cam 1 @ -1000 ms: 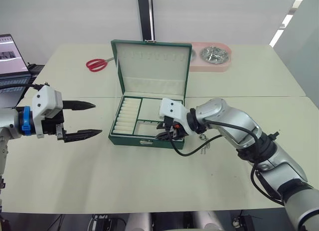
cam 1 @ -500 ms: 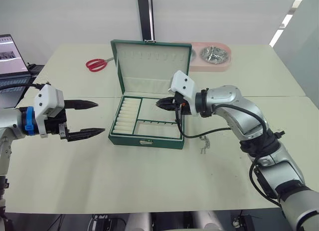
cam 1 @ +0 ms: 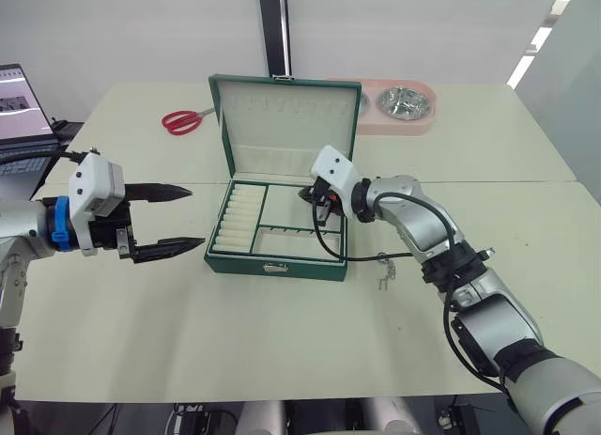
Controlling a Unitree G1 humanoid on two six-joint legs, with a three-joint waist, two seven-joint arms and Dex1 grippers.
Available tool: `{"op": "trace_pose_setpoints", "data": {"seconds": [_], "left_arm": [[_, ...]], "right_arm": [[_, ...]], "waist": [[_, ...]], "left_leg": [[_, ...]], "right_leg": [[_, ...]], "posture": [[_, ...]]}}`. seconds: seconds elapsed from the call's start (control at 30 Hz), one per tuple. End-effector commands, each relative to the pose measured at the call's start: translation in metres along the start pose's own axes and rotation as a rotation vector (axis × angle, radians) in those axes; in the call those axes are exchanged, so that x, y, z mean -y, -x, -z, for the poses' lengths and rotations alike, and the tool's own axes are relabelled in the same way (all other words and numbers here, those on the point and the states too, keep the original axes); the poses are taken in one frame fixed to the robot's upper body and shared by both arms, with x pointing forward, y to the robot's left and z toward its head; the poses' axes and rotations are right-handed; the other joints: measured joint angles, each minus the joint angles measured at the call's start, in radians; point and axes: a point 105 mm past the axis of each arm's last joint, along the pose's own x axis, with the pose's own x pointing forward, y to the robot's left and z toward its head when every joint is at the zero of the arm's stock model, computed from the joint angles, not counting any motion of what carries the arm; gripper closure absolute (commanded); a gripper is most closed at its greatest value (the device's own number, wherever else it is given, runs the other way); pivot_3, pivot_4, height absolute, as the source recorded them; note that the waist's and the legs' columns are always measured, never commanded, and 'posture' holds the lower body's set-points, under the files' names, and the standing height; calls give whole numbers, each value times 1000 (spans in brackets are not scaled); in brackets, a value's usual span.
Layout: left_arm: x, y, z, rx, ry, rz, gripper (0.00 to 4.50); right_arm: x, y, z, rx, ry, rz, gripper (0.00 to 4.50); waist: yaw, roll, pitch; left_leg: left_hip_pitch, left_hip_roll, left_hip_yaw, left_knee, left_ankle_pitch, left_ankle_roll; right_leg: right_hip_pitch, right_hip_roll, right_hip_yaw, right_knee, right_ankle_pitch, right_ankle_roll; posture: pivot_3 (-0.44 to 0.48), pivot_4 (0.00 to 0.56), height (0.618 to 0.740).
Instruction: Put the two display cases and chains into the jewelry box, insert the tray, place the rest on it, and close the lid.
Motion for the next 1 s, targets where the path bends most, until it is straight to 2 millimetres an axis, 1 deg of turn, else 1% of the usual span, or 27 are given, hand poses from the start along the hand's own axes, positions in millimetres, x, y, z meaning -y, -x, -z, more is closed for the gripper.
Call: {"op": "trace_pose_setpoints", "data": {"seconds": [0.03,0.2,0.3,0.37,0.5,0.6,0.63,0.7,0.73,0.83,0.87,0.93,0.97,1.0], "left_arm": [[-1,1,-15,39,-47,-11,0],[0,0,-13,40,-46,-10,0],[1,0,-11,41,-42,-12,0],[1,0,-9,42,-37,-15,0],[1,-1,-5,49,-18,-29,0],[1,-1,2,32,5,-43,0],[-2,0,4,40,17,-73,0],[-7,0,5,58,32,-118,0],[-10,2,8,64,37,-161,0],[-17,7,18,56,40,-258,0],[-19,11,24,52,52,-298,0],[-21,24,44,26,111,-396,0],[-21,28,50,19,130,-426,0],[-20,34,58,6,143,-455,0]], "right_arm": [[-4,-3,2,-20,16,-14,4450],[-9,-7,25,-114,0,-20,4450],[-11,-8,23,-103,13,-21,4450],[-9,-8,16,-72,27,-6,4450],[-1,-6,-9,29,39,38,4450],[8,4,-29,109,13,93,4450],[13,14,-38,147,24,122,4450],[19,28,-47,187,48,162,4450],[22,40,-50,212,67,193,4450],[26,66,-53,260,119,256,4450],[25,78,-50,280,128,277,4450],[22,111,-31,282,138,311,4450],[20,120,-25,277,142,319,4450],[19,135,-10,246,137,339,4450]], "waist": [[0,0,0],[-1,0,0],[-1,-1,-1],[-1,-1,-1],[-3,-1,-1],[-3,-1,-1],[-1,-1,-1],[2,-1,-1],[3,-1,-1],[5,-2,-1],[5,-2,-1],[5,-2,-1],[6,-2,-1],[6,-2,-1]], "left_leg": [[0,0,0,0,0,0],[1,0,0,0,0,0],[1,0,0,0,0,0],[2,0,0,0,0,0],[2,0,0,0,0,-1],[1,0,0,0,1,-1],[1,0,0,0,1,-1],[0,0,0,0,0,-1],[-1,0,0,0,0,-1],[-1,0,-1,0,0,-1],[-1,0,-1,-1,0,-1],[-1,0,-1,-1,0,-1],[-1,0,-1,-1,0,-1],[0,0,-1,-1,0,0]], "right_leg": [[0,0,0,0,0,0],[0,0,1,0,0,0],[1,0,1,0,0,0],[1,0,1,0,0,0],[1,0,1,1,0,0],[0,0,1,1,0,0],[-1,0,1,1,0,0],[-1,0,1,1,0,0],[-1,0,1,0,0,0],[0,0,1,0,0,0],[0,0,1,-1,0,0],[0,0,1,-1,0,0],[0,0,1,-1,0,0],[1,0,1,-1,0,0]], "posture": [[0,150,740],[0,150,740],[0,150,740],[0,150,740],[0,150,740],[0,150,740],[0,150,740],[0,150,740],[0,150,740],[0,150,740],[0,150,740],[0,150,740],[0,150,740],[0,150,740]]}}
